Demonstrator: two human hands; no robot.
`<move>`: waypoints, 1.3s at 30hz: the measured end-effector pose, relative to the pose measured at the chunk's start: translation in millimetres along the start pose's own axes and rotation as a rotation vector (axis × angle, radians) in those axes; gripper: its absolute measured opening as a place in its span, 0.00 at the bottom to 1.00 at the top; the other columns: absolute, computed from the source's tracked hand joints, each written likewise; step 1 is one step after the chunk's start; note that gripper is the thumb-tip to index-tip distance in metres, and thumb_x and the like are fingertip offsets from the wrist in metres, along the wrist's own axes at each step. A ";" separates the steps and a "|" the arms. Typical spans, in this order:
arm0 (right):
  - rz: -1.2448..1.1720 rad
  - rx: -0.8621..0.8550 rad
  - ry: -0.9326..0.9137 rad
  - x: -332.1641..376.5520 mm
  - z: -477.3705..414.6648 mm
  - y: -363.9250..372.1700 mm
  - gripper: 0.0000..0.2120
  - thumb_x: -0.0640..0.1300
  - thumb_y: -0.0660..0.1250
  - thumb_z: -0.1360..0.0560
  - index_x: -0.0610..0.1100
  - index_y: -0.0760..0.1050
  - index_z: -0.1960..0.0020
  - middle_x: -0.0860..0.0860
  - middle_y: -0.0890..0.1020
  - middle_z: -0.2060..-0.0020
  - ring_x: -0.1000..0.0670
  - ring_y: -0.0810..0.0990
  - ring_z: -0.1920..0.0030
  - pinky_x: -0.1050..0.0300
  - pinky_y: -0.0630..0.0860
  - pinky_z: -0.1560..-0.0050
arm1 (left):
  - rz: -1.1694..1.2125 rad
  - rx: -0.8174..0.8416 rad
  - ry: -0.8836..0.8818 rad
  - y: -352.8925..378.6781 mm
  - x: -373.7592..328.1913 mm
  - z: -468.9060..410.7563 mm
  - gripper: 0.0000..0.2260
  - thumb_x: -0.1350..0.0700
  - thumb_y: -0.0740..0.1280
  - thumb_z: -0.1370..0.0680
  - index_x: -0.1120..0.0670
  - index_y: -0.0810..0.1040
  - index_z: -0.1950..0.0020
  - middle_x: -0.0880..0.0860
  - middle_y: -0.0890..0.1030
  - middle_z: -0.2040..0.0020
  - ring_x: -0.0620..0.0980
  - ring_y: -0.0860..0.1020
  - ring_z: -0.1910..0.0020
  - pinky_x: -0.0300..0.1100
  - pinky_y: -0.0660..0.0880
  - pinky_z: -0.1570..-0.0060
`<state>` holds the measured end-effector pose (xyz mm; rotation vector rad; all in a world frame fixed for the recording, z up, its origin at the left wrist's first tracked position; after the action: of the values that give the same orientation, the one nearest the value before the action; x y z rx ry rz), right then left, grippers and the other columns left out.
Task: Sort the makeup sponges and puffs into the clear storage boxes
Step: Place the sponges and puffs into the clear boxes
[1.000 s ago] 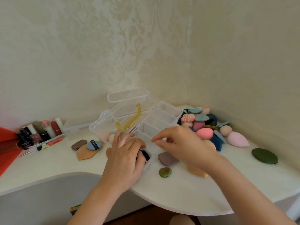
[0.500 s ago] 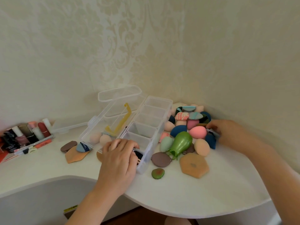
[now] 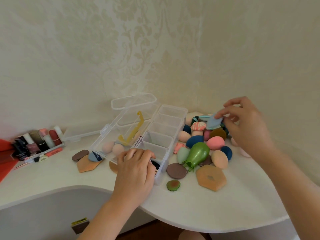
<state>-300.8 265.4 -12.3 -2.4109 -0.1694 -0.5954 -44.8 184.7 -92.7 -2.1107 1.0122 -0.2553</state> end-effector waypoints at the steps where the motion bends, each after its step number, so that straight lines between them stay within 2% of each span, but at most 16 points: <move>1: -0.080 -0.009 -0.042 13.7 1.3 -0.8 0.12 0.29 0.65 0.28 0.43 0.82 0.57 0.52 0.72 0.51 0.52 0.73 0.60 0.72 0.67 0.63 | 0.000 0.002 -0.002 0.0 -0.2 -0.1 0.13 0.56 0.51 0.25 0.50 0.75 0.55 0.44 0.76 0.59 0.47 0.71 0.55 0.43 0.65 0.53; 5: -0.270 0.053 -0.261 66.0 12.6 12.0 0.14 0.30 0.63 0.30 0.44 0.83 0.57 0.53 0.79 0.56 0.60 0.77 0.62 0.73 0.71 0.60 | -0.014 0.006 0.007 0.0 -1.3 -1.1 0.13 0.56 0.51 0.25 0.50 0.76 0.56 0.44 0.77 0.60 0.48 0.73 0.55 0.43 0.65 0.52; 9: -0.289 0.163 -0.394 100.7 30.6 33.9 0.13 0.33 0.62 0.29 0.44 0.83 0.54 0.54 0.84 0.58 0.55 0.80 0.59 0.65 0.75 0.58 | -0.004 -0.010 -0.009 -1.8 -1.1 -0.8 0.13 0.56 0.52 0.25 0.50 0.77 0.56 0.45 0.78 0.59 0.47 0.74 0.55 0.42 0.62 0.52; 13: -0.280 0.319 -0.429 120.8 41.0 53.8 0.12 0.39 0.61 0.28 0.44 0.82 0.51 0.54 0.83 0.55 0.57 0.79 0.56 0.64 0.76 0.55 | -0.019 -0.025 0.004 -3.0 -3.4 -1.4 0.12 0.56 0.54 0.26 0.51 0.78 0.57 0.45 0.78 0.60 0.48 0.75 0.56 0.41 0.60 0.54; 16: -0.191 0.361 -0.444 123.9 43.2 71.5 0.11 0.41 0.61 0.28 0.47 0.80 0.51 0.53 0.82 0.56 0.53 0.80 0.57 0.48 0.78 0.60 | -0.030 -0.056 0.000 -3.5 -3.9 0.0 0.12 0.56 0.54 0.27 0.52 0.78 0.57 0.49 0.78 0.58 0.50 0.75 0.56 0.41 0.61 0.53; 18: -0.151 0.366 -0.444 122.5 43.5 78.5 0.11 0.39 0.61 0.28 0.46 0.81 0.52 0.52 0.82 0.58 0.50 0.81 0.58 0.45 0.78 0.61 | -0.026 -0.085 -0.027 -3.8 -2.8 1.9 0.13 0.56 0.54 0.27 0.54 0.79 0.56 0.53 0.77 0.54 0.52 0.75 0.55 0.43 0.65 0.52; 21: -0.053 0.419 -0.397 117.9 44.0 83.4 0.12 0.37 0.62 0.25 0.47 0.77 0.44 0.51 0.82 0.55 0.48 0.80 0.55 0.47 0.76 0.56 | -0.004 -0.107 -0.054 -4.3 -1.8 4.1 0.12 0.57 0.54 0.27 0.56 0.77 0.56 0.55 0.75 0.53 0.55 0.75 0.57 0.48 0.72 0.55; 24: 0.084 0.478 -0.378 116.7 47.5 92.2 0.15 0.42 0.62 0.23 0.51 0.65 0.39 0.51 0.83 0.55 0.46 0.80 0.55 0.49 0.77 0.57 | -0.006 -0.092 -0.065 -4.1 -1.5 5.0 0.12 0.57 0.54 0.27 0.56 0.77 0.56 0.56 0.75 0.52 0.55 0.75 0.55 0.49 0.73 0.55; 27: 0.172 0.508 -0.347 116.3 44.5 100.3 0.09 0.48 0.63 0.23 0.51 0.74 0.42 0.50 0.83 0.53 0.46 0.80 0.52 0.51 0.77 0.53 | -0.008 -0.055 -0.066 -1.9 -2.1 4.1 0.12 0.56 0.53 0.26 0.56 0.77 0.56 0.55 0.75 0.51 0.54 0.75 0.53 0.48 0.72 0.51; 29: 0.222 0.535 -0.337 115.9 44.6 105.9 0.09 0.48 0.63 0.22 0.50 0.80 0.47 0.49 0.83 0.54 0.47 0.80 0.51 0.51 0.77 0.51 | 0.019 -0.041 -0.072 -1.7 -2.1 4.3 0.12 0.56 0.53 0.26 0.54 0.76 0.54 0.53 0.74 0.51 0.52 0.74 0.51 0.44 0.67 0.48; 31: 0.257 0.546 -0.346 116.7 47.5 109.9 0.11 0.48 0.61 0.22 0.50 0.81 0.48 0.49 0.83 0.56 0.46 0.80 0.54 0.51 0.77 0.52 | 0.081 -0.050 -0.083 -4.9 -2.0 5.5 0.10 0.55 0.54 0.27 0.53 0.73 0.50 0.50 0.74 0.51 0.49 0.72 0.50 0.41 0.66 0.47; 33: 0.272 0.560 -0.370 117.5 50.1 112.9 0.13 0.48 0.58 0.21 0.51 0.81 0.48 0.48 0.83 0.58 0.45 0.80 0.57 0.52 0.77 0.55 | 0.109 -0.054 -0.070 -7.2 -2.3 5.5 0.12 0.55 0.55 0.27 0.53 0.70 0.46 0.49 0.75 0.50 0.47 0.71 0.49 0.43 0.68 0.44; 35: 0.227 0.588 -0.376 116.5 49.6 112.2 0.14 0.46 0.57 0.22 0.51 0.81 0.48 0.48 0.83 0.58 0.45 0.79 0.57 0.52 0.77 0.58 | 0.067 -0.018 -0.026 -7.1 -3.9 2.3 0.13 0.55 0.55 0.27 0.53 0.73 0.46 0.48 0.78 0.52 0.46 0.74 0.50 0.50 0.68 0.37; 37: 0.108 0.614 -0.356 113.8 46.0 107.0 0.14 0.45 0.59 0.23 0.52 0.82 0.47 0.50 0.84 0.57 0.50 0.80 0.58 0.53 0.77 0.56 | 0.052 0.013 0.026 -7.5 -4.0 -2.0 0.13 0.54 0.56 0.26 0.54 0.77 0.48 0.47 0.79 0.55 0.44 0.73 0.52 0.49 0.64 0.34; 38: 0.042 0.622 -0.328 111.5 43.2 101.6 0.12 0.44 0.61 0.24 0.53 0.82 0.48 0.53 0.85 0.58 0.55 0.80 0.60 0.56 0.77 0.56 | 0.057 0.024 0.048 -7.5 -3.3 -4.0 0.12 0.54 0.56 0.26 0.54 0.78 0.50 0.47 0.79 0.57 0.43 0.72 0.54 0.46 0.64 0.36; 39: -0.039 0.621 -0.278 107.1 39.0 94.8 0.11 0.44 0.63 0.24 0.52 0.82 0.49 0.56 0.85 0.60 0.58 0.78 0.63 0.64 0.75 0.59 | 0.054 0.039 0.063 -7.0 -2.2 -5.7 0.12 0.54 0.56 0.25 0.53 0.78 0.51 0.47 0.79 0.57 0.43 0.72 0.54 0.44 0.64 0.37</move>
<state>-166.1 212.0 -43.3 -1.8715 -0.4480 -0.1763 -44.9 185.9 -83.5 -2.0483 1.0907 -0.3134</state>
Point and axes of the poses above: each hand's wrist, its own z-axis away from the middle knuckle, its own y-axis out of the palm, x = y × z, the point moved 6 cm from there along -z, towards the middle knuckle
